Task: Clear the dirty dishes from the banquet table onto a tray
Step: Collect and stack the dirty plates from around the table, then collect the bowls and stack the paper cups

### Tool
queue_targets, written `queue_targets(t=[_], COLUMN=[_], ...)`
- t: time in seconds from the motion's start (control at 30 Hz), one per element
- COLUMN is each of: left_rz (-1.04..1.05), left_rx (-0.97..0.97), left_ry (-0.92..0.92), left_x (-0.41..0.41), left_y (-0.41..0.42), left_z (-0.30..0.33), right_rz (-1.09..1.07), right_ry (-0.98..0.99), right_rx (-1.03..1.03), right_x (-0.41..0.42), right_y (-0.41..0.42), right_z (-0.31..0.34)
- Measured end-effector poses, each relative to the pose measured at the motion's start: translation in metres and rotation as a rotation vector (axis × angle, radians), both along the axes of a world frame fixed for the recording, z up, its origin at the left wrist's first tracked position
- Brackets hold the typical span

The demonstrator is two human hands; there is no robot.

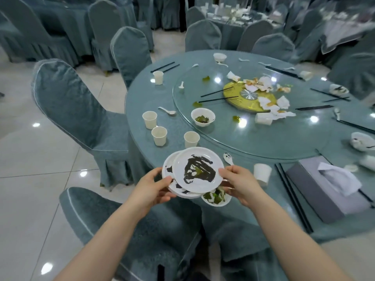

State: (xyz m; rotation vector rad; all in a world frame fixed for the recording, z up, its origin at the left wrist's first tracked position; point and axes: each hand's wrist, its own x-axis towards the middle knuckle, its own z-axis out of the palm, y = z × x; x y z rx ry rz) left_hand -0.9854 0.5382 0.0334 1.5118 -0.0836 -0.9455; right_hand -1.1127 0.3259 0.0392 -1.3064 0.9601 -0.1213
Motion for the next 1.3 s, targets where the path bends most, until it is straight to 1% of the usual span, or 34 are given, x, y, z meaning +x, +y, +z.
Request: queue_targets(t=[0.1, 0.17, 0.33, 0.43, 0.6, 0.7, 0.83, 0.97, 1.03, 1.1, 1.23, 1.3], left_rz=[-0.058, -0.076, -0.110, -0.126, -0.122, -0.100, -0.028, 0.060, 0.033, -0.068, -0.362, -0.422], left_rx=[-0.030, -0.052, -0.095, -0.094, -0.035, -0.003, 0.018, 0.152, 0.293, 0.444, 0.653, 0.737], left_ry=[-0.004, 0.000, 0.044, 0.049, -0.002, 0.008, 0.047, 0.045, 0.012, -0.072, -0.228, -0.320], left_x=[-0.004, -0.004, -0.001, 0.002, 0.006, 0.008, 0.009, 0.007, 0.003, -0.004, -0.014, -0.017], left_y=[0.007, 0.010, 0.010, 0.004, -0.019, -0.042, -0.074, -0.098, -0.106, -0.111, -0.121, -0.126], left_z=[0.002, 0.003, 0.009, 0.011, 0.006, -0.001, -0.018, -0.043, -0.058, -0.070, -0.085, -0.090], right_rz=[-0.005, -0.013, -0.041, 0.005, 0.068, 0.124, 0.161, 0.130, 0.110, 0.083, 0.026, 0.004], right_ry=[-0.041, -0.069, -0.079, -0.082, -0.023, 0.002, -0.015, -0.002, 0.003, 0.003, -0.006, -0.016], right_rx=[0.121, 0.160, 0.102, 0.113, 0.209, 0.186, 0.190, 0.180, 0.185, 0.186, 0.223, 0.245], right_x=[-0.002, -0.001, 0.002, 0.006, 0.017, 0.024, 0.030, 0.031, 0.030, 0.027, 0.024, 0.023], right_y=[0.013, 0.018, 0.020, 0.014, -0.012, -0.037, -0.081, -0.125, -0.148, -0.168, -0.198, -0.208], right_z=[0.003, 0.005, 0.002, -0.002, -0.013, -0.023, -0.039, -0.054, -0.061, -0.066, -0.072, -0.074])
